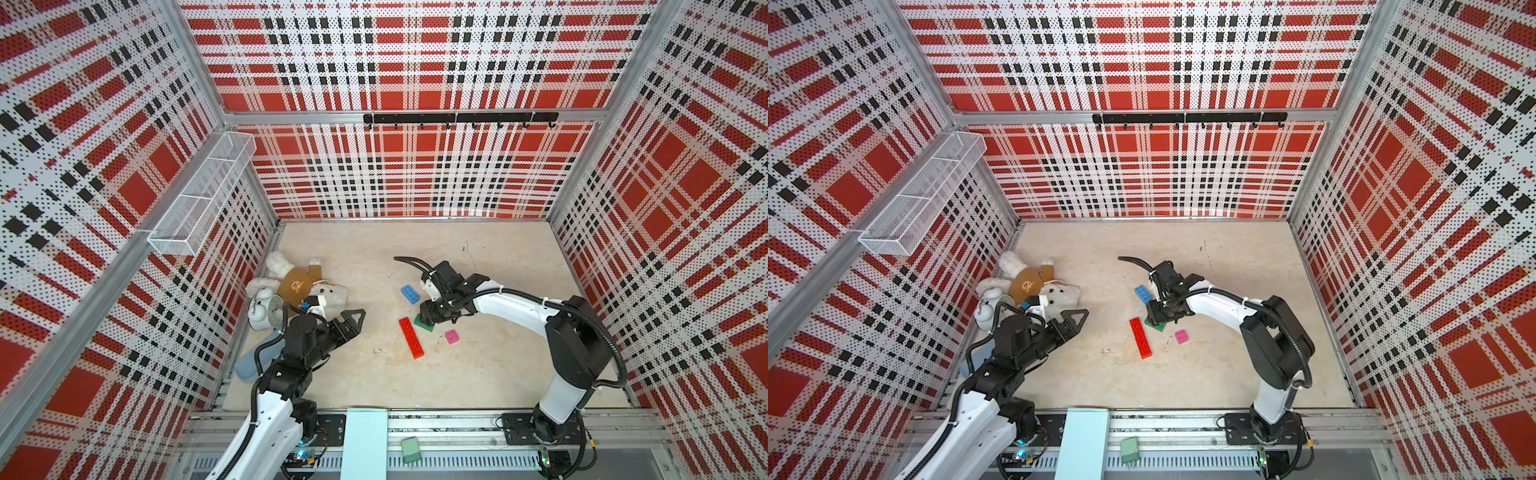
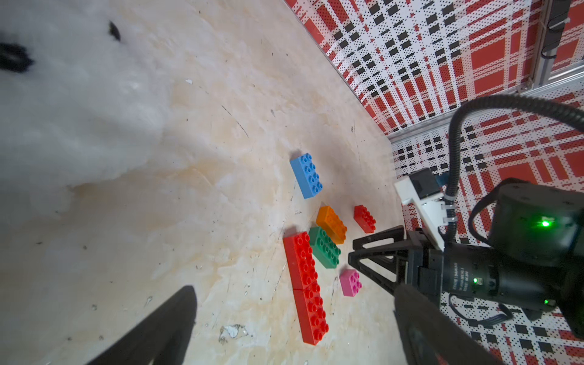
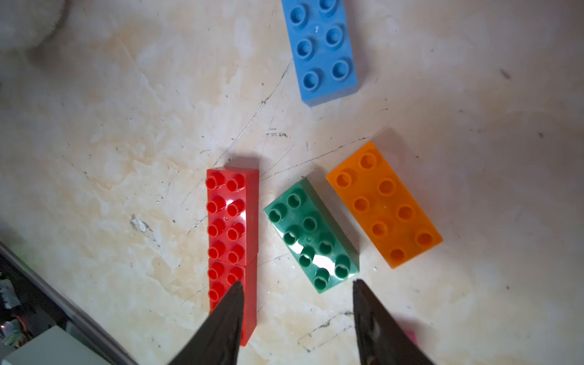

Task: Assemble a small pinwheel with lego
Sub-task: Pick up the lego brick from the center of the board.

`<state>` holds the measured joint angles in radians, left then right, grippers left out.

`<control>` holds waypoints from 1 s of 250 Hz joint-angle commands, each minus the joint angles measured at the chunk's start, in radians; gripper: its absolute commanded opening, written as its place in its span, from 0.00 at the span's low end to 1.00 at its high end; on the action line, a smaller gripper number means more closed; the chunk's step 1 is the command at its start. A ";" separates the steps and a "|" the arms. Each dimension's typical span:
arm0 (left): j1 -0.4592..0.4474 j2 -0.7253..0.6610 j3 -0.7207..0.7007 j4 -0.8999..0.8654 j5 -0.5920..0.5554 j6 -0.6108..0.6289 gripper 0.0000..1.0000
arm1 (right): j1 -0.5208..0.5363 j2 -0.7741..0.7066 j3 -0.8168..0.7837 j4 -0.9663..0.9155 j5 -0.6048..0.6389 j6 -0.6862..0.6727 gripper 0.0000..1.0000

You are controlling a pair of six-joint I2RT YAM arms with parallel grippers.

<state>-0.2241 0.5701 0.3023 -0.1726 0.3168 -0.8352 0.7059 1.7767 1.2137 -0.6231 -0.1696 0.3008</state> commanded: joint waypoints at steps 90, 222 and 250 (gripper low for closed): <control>0.029 0.015 -0.011 0.058 0.041 -0.017 1.00 | 0.004 0.128 0.084 -0.040 0.040 -0.125 0.55; 0.034 0.011 -0.014 0.045 0.039 -0.015 1.00 | 0.032 0.149 0.100 -0.056 0.114 -0.131 0.42; 0.034 0.027 -0.014 0.052 0.041 -0.016 0.99 | 0.032 0.136 0.094 -0.057 0.129 -0.109 0.37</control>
<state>-0.2020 0.5884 0.3016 -0.1417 0.3588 -0.8452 0.7345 1.9327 1.2968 -0.6731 -0.0776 0.1776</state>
